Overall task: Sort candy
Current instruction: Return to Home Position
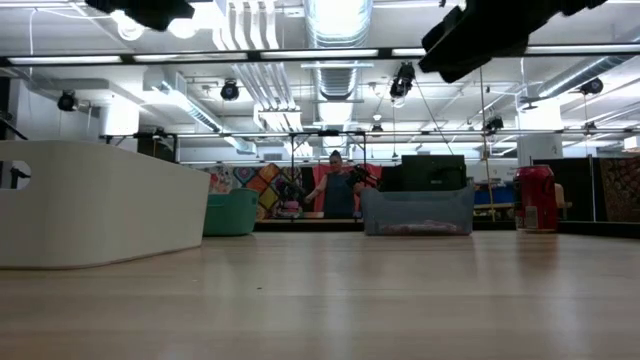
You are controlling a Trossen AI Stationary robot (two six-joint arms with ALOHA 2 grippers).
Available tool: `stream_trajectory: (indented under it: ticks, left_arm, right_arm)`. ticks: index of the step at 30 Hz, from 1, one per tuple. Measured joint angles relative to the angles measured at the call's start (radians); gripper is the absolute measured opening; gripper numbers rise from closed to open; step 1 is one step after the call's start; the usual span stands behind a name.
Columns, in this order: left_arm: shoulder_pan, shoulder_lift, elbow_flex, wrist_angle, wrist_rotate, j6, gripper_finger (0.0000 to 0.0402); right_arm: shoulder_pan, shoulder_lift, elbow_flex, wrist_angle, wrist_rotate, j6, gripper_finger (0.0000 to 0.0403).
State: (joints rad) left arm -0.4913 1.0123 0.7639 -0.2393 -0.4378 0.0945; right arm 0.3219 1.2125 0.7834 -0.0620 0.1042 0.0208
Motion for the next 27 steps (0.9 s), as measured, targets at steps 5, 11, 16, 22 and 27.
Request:
stream_trajectory:
  ticks: [5, 11, 16, 22, 27]
  left_arm:
    - [0.101, -0.139, -0.131, 0.077, 0.104, 0.002, 0.0]
    - [0.145, -0.307, -0.25, 0.083, 0.111, 0.002, 0.0]
    - [0.147, -0.464, -0.34, 0.1, 0.111, -0.009, 0.0]
    - [0.148, -0.617, -0.409, 0.107, 0.102, -0.012, 0.0]
    - [0.149, -0.734, -0.468, 0.106, 0.058, -0.005, 0.0]
  right_arm:
    - [-0.041, 0.0, -0.007, 0.0, -0.017, -0.059, 0.0009]
    - [-0.053, -0.031, -0.048, 0.046, -0.064, -0.114, 0.0009]
    - [-0.073, -0.14, -0.136, 0.079, -0.063, -0.113, 0.0009]
    - [-0.096, -0.325, -0.26, 0.097, -0.06, -0.101, 0.0009]
    - [-0.125, -0.488, -0.346, 0.098, -0.06, -0.107, 0.0009]
